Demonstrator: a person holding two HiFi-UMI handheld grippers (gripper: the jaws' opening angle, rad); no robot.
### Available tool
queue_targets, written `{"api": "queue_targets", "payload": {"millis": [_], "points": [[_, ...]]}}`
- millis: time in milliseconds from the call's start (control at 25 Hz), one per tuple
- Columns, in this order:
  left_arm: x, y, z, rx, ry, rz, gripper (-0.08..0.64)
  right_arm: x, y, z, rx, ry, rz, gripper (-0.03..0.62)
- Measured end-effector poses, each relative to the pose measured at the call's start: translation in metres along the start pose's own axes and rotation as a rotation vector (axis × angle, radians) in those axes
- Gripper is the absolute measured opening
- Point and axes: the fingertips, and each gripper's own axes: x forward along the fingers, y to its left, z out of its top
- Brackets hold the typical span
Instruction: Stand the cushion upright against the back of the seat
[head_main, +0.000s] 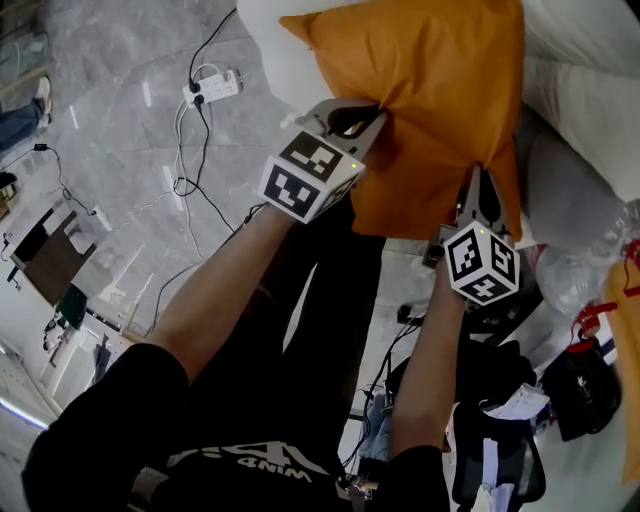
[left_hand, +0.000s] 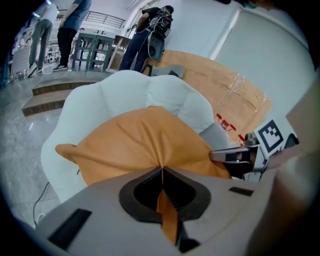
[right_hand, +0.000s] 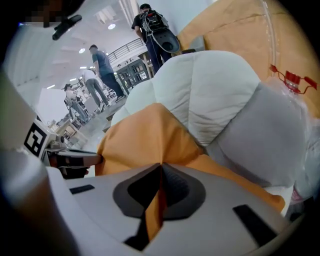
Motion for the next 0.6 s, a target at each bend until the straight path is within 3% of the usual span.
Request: {"api": "queue_targets", "payload": {"millis": [320, 600], "points": [[-0.048, 0.015, 0.056, 0.133, -0.128, 0.057, 0.009, -0.026, 0.044, 0.03, 0.098, -0.115, 0.076, 0.026], [-0.097, -0.004, 0.137, 0.233, -0.315, 0.049, 0.009, -0.068, 0.069, 0.09, 0.098, -0.284, 0.098, 0.026]]}}
